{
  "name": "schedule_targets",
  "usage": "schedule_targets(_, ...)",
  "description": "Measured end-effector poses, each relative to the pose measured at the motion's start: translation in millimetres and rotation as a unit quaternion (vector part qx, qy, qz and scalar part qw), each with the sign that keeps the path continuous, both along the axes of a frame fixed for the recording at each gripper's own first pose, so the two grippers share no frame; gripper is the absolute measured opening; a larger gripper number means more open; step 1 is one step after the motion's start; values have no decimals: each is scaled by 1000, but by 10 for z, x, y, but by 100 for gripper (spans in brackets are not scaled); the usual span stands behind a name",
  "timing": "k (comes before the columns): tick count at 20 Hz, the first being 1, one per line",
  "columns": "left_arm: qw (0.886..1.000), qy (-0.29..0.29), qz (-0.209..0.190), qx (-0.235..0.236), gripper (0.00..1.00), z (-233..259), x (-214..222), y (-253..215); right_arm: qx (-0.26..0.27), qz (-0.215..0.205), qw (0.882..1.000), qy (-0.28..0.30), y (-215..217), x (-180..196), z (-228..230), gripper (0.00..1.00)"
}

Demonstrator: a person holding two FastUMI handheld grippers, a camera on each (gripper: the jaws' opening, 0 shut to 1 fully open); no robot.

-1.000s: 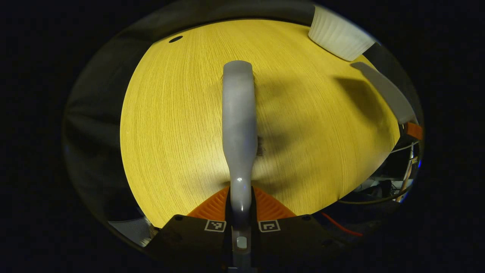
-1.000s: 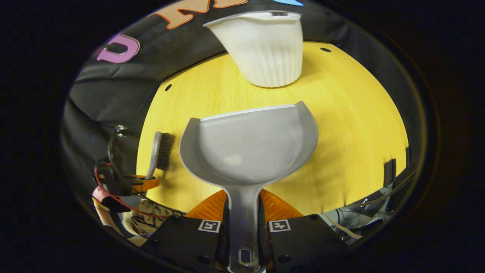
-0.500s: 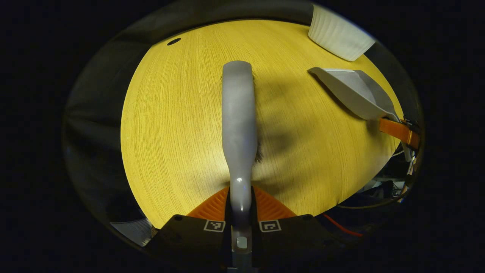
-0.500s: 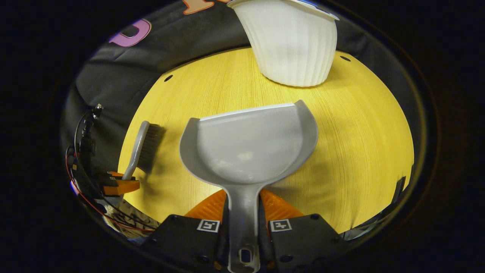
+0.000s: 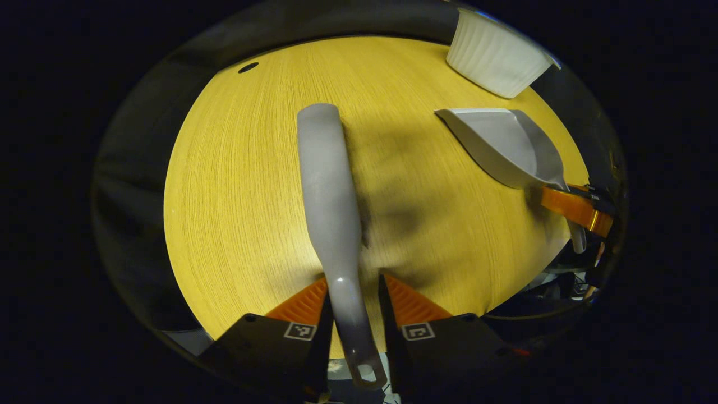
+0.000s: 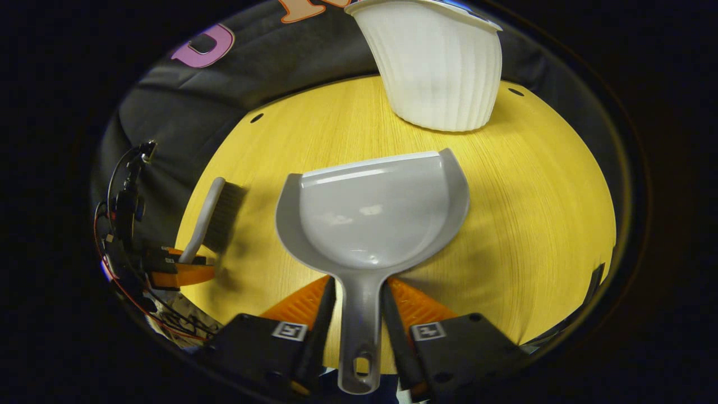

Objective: Pick up the small broom and dustpan from the desktop, sweep the trash into the dustpan with the broom, and then empty the trash into the garbage bin.

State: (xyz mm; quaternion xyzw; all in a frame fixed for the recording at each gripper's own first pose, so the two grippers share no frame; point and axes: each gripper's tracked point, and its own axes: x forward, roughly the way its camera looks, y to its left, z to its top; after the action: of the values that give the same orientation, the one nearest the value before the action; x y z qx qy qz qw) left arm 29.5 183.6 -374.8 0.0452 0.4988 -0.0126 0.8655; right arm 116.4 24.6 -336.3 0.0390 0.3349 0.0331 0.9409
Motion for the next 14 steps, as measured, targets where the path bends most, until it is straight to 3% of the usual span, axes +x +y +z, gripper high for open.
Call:
schedule_targets(1,1000,-13,0,3,60,39,-2,-4,-1,0,1000,-7,2,28,21,81)
schedule_targets(2,1000,-29,3,8,70,115,26,17,-4,1,1000,-17,-22,-25,104,100)
schedule_targets(3,999,-47,9,12,84,202,44,44,-10,1,1000,-26,-39,-37,162,95)
schedule_targets(4,997,-69,12,10,92,328,78,55,-15,2,999,-37,-41,-67,244,100)
schedule_targets(6,991,-133,19,3,94,648,201,62,-24,4,998,-66,-25,-146,489,95)
schedule_targets(8,979,-205,21,-5,93,1022,350,75,-17,11,995,-99,23,-236,760,100)
schedule_targets(9,971,-239,23,-8,93,1208,387,57,-12,11,992,-123,55,-264,940,95)
schedule_targets(10,963,-268,24,-12,94,1409,443,63,-7,10,989,-149,70,-306,1129,100)
schedule_targets(12,950,-311,38,-10,94,1680,504,38,2,8,978,-207,124,-374,1566,95)
schedule_targets(14,937,-346,48,-10,94,1884,525,3,8,10,963,-268,166,-490,1998,100)
